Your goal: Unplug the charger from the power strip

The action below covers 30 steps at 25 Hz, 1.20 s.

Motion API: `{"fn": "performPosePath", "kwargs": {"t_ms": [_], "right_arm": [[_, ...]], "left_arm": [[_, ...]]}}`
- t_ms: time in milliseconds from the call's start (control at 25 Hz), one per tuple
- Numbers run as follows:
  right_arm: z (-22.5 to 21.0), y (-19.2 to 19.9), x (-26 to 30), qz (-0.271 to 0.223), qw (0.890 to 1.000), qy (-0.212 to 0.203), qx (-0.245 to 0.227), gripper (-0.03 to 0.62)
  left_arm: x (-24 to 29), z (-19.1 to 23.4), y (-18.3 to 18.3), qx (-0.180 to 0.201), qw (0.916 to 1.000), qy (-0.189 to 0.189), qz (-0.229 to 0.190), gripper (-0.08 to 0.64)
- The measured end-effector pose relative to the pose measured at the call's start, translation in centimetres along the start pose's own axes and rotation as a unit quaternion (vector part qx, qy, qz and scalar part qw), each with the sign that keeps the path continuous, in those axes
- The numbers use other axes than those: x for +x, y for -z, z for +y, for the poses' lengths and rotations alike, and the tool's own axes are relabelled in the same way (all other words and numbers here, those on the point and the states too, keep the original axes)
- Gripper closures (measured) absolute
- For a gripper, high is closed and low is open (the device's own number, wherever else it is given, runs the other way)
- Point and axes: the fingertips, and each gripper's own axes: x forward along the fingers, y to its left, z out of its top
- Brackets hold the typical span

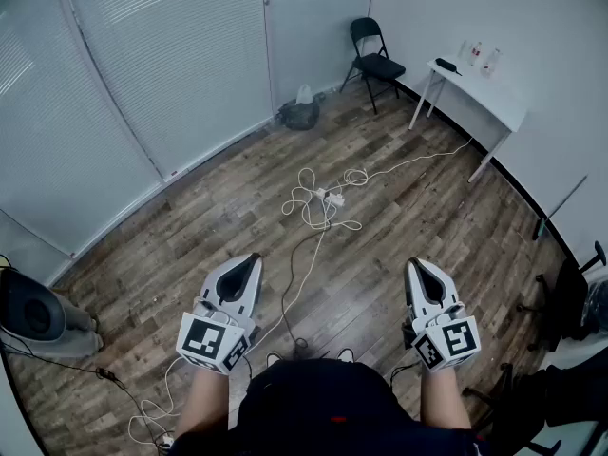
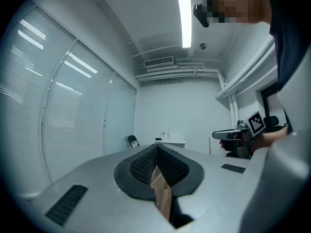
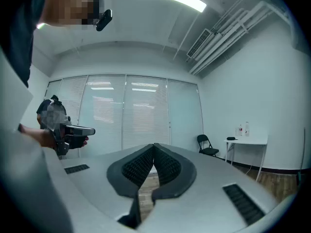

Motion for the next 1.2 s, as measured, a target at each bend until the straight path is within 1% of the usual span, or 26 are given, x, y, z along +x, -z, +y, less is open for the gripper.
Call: {"fn": "performPosePath", "kwargs": {"t_ms": [400, 600, 840, 1000, 1200], "right_arm": [[-0.3, 0.3, 0.2, 0.007, 1.000, -0.011, -0.003, 0.569], [0.1, 0.2, 0.7, -0.001, 1.000, -0.019, 0.023, 0.569], [2.0, 0.2, 2.3, 0.013, 0.999, -0.026, 0.017, 0.569], [4.7, 0.6, 2.9, 0.019, 0.999, -0.026, 0.011, 0.569], [7.8, 1.8, 3.8, 0.030, 0.999, -0.018, 0.009, 0.569]], "left_arm": [[0.0, -0.6, -0.1, 0.007, 0.9999, -0.007, 0.007, 0.537], [-0.5, -0.4, 0.0, 0.008, 0.9999, -0.011, 0.010, 0.537], [-1.4, 1.8, 0.3, 0.002, 0.9999, -0.009, 0.008, 0.537], [-3.0, 3.8, 1.1, -0.012, 0.9999, -0.005, 0.007, 0.537], [-5.0, 6.0, 3.5, -0.019, 0.9995, 0.010, 0.024, 0.537]]}}
